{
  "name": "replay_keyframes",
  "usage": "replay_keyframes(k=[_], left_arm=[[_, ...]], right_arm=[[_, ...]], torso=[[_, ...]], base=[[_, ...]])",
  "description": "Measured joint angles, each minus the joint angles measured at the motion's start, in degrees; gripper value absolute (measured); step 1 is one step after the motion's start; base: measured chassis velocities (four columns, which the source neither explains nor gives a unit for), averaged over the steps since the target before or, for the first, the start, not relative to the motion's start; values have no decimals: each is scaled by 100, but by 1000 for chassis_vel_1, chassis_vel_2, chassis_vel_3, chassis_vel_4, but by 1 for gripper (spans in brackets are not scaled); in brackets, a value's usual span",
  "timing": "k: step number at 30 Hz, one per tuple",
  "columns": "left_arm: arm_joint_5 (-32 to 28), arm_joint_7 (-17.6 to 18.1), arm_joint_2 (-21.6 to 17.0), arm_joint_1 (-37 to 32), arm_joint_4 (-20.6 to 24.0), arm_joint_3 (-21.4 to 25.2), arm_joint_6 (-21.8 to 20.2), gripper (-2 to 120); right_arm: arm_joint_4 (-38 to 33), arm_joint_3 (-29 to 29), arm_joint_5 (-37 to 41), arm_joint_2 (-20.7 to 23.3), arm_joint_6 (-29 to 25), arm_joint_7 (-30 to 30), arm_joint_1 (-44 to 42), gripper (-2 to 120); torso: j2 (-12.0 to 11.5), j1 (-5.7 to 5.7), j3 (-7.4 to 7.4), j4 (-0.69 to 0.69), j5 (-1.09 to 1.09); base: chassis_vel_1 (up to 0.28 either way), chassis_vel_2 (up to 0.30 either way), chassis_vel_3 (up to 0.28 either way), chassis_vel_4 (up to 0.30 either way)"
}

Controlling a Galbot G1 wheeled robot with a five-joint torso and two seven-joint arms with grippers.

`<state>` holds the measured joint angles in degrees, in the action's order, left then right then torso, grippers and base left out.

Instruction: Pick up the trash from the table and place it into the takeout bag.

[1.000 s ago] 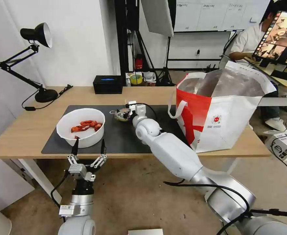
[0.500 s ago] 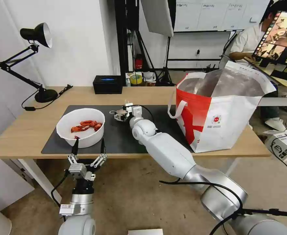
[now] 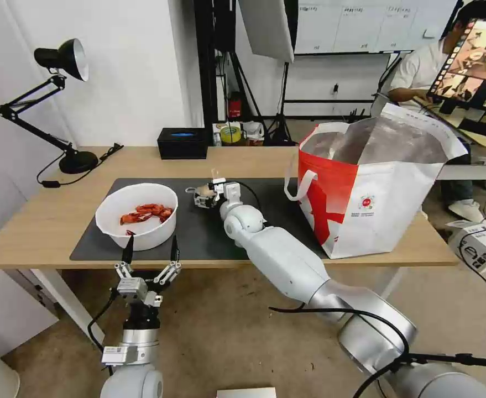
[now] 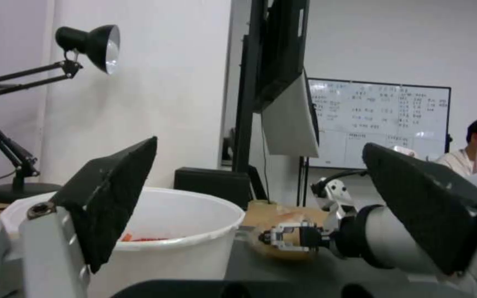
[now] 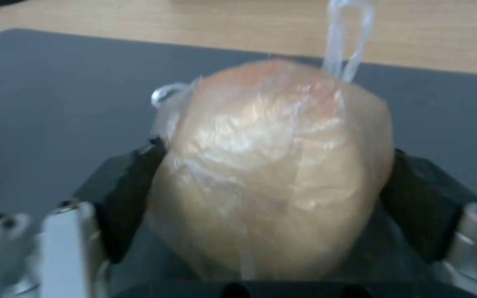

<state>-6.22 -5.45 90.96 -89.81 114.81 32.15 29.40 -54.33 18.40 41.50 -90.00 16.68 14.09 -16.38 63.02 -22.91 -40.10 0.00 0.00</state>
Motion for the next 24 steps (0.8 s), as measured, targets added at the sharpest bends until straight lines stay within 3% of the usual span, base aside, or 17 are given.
replay_keyframes(k=[13,16,24], left_arm=[[1,2,-4,-23,-4,5,19,100],[4,2,-6,-13,-6,-2,20,100],[6,3,-9,-24,-6,-5,20,100]], right_arm=[[-8,28,-13,2,24,-56,-73,40],[-15,12,-14,3,26,-60,-73,24],[-45,-2,-69,8,18,-62,-109,7]], torso=[[0,0,0,0,0],[0,0,0,0,0],[0,0,0,0,0]], base=[[0,0,0,0],[0,0,0,0],[0,0,0,0]])
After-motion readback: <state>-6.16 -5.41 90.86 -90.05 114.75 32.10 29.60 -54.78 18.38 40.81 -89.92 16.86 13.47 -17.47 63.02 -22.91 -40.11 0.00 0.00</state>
